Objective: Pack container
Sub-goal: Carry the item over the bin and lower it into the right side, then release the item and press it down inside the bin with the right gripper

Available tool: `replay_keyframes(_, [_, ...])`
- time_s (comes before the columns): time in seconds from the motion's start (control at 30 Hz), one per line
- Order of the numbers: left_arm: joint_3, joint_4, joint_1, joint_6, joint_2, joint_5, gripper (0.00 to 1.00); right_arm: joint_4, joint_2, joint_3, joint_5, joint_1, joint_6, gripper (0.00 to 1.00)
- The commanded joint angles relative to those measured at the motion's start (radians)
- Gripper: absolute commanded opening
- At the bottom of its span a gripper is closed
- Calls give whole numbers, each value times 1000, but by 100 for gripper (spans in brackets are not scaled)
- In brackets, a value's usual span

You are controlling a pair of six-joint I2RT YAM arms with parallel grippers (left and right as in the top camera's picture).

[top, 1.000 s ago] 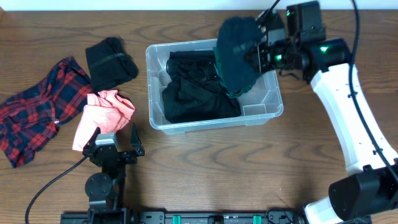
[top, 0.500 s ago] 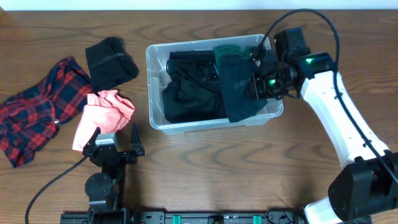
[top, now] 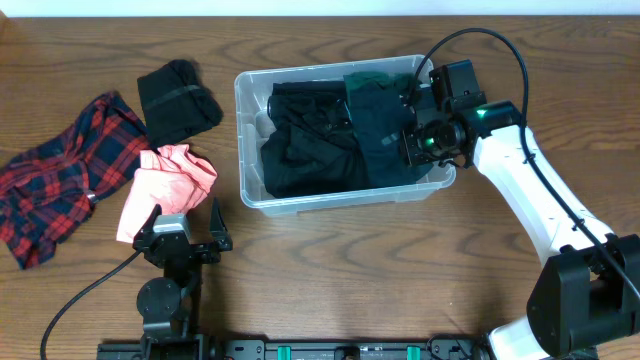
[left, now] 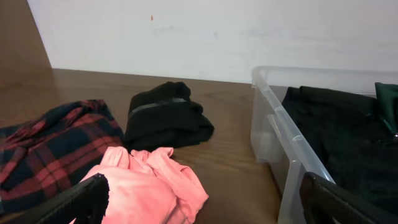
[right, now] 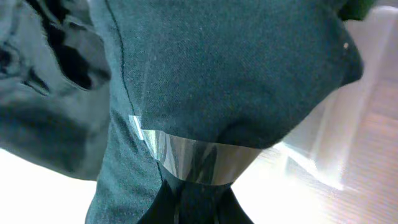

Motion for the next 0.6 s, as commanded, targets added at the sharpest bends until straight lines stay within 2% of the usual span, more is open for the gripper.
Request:
replay_keyframes(0.0, [-16, -38, -2, 6, -6, -9, 98, -20, -11, -3, 56, 7, -24, 1])
replay_keyframes(0.27, [-16, -38, -2, 6, -6, -9, 98, -93, -11, -3, 56, 8, 6, 2])
replay_keyframes(0.3, [-16, -38, -2, 6, -6, -9, 98, -93, -11, -3, 56, 8, 6, 18])
replay_keyframes(0.33, [-16, -38, -2, 6, -6, -9, 98, -93, -11, -3, 56, 8, 6, 29])
replay_keyframes(0.43, [-16, -38, -2, 6, -6, -9, 98, -73, -11, -3, 65, 7, 4, 53])
replay_keyframes(0.57, [-16, -38, -2, 6, -6, -9, 98, 3, -12, 11, 99, 3, -45, 69])
